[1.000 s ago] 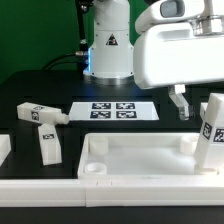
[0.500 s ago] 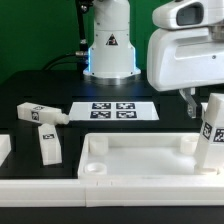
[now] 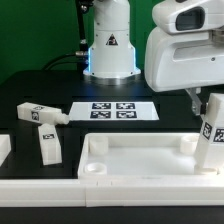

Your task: Assemble desk

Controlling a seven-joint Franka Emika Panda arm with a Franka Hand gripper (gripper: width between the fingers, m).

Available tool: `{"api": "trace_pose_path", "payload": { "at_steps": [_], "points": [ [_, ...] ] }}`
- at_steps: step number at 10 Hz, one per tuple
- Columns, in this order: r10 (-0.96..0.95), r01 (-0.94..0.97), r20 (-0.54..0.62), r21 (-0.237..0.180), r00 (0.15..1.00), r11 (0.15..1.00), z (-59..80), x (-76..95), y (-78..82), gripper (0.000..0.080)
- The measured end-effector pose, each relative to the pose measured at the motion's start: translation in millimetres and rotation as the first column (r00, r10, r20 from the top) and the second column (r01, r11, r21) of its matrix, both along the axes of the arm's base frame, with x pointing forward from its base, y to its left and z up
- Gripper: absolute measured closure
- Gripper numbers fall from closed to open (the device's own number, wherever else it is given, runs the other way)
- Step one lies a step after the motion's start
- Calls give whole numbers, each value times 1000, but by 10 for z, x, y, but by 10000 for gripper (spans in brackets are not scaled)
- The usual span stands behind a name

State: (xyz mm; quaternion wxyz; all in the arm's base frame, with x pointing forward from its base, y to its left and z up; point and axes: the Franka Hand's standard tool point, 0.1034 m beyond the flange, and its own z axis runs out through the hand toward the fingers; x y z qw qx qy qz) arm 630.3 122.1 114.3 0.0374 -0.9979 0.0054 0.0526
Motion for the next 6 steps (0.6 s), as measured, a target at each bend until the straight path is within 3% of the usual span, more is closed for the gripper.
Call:
{"api": "trace_pose_path", "payload": {
  "at_steps": [1, 3, 5, 6],
  "points": [
    [-83, 83, -6, -13, 997, 996, -5, 3, -36, 500],
    [-198, 198, -6, -24, 980, 980, -13, 6, -42, 505],
    [-403, 404, 46, -20, 914, 914, -30, -27, -55, 509],
    [-557, 558, 44, -4, 829, 830, -38, -40, -23, 512]
  ]
}}
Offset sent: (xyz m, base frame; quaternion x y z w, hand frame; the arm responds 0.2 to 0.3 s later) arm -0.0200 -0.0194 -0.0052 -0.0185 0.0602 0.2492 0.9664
